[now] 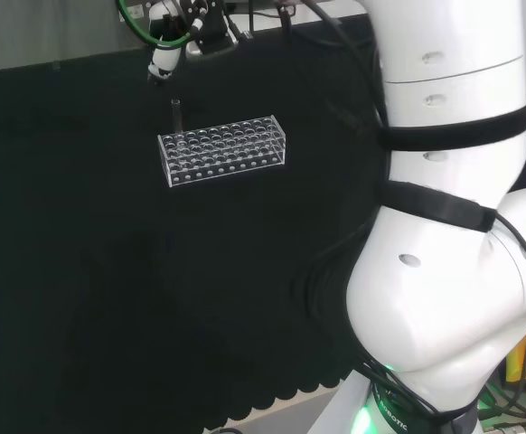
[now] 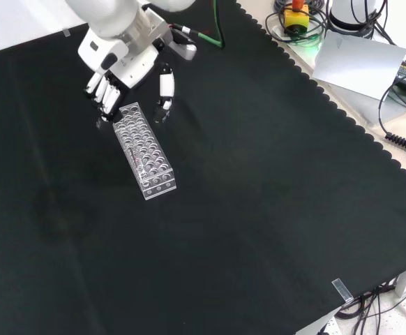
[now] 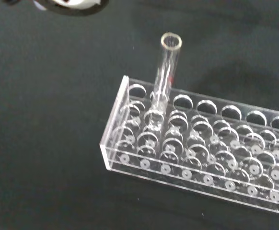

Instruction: Pick up the test tube.

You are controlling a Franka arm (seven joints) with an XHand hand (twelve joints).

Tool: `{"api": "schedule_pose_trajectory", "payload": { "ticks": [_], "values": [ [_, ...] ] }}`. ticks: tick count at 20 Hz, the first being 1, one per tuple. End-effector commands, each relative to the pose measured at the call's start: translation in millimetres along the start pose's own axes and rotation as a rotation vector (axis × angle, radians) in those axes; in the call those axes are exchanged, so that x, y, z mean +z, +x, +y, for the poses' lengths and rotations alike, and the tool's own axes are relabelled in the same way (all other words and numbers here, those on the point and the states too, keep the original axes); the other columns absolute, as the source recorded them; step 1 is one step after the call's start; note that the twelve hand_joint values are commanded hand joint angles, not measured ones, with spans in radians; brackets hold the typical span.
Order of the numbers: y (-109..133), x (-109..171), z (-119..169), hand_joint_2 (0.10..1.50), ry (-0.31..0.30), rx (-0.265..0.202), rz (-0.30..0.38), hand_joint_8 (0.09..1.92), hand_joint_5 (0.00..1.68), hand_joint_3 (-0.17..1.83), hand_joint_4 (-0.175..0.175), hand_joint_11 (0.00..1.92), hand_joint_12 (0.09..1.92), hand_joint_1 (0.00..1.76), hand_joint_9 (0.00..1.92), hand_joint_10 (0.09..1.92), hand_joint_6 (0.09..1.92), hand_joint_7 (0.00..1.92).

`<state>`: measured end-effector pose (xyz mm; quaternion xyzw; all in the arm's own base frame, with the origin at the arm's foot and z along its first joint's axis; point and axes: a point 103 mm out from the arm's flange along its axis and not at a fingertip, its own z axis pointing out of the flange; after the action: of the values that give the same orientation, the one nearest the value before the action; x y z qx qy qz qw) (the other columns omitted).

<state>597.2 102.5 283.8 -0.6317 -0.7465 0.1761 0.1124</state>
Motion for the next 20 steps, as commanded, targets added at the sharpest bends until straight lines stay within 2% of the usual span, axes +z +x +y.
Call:
{"api": "schedule_pose_trajectory", "payload": {
  "ticks": [1, 10, 14, 20],
  "values": [
    [-5, 30, 14, 0.75, 0.126, 0.011, -0.039, 0.86, 0.43, 0.47, -0.128, 0.18, 1.56, 0.80, 0.44, 0.87, 0.10, 0.56],
    [-10, 48, 31, 0.75, 0.150, 0.027, -0.006, 0.86, 0.45, 0.49, -0.132, 0.17, 1.56, 0.81, 0.43, 0.87, 0.11, 0.55],
    [-11, 50, 32, 0.75, 0.152, 0.035, -0.007, 0.87, 0.45, 0.49, -0.133, 0.18, 1.56, 0.82, 0.43, 0.87, 0.12, 0.56],
    [-18, 69, 41, 0.73, 0.167, 0.043, -0.012, 0.87, 0.46, 0.51, -0.135, 0.19, 1.56, 0.84, 0.46, 0.86, 0.14, 0.62]
  ]
}}
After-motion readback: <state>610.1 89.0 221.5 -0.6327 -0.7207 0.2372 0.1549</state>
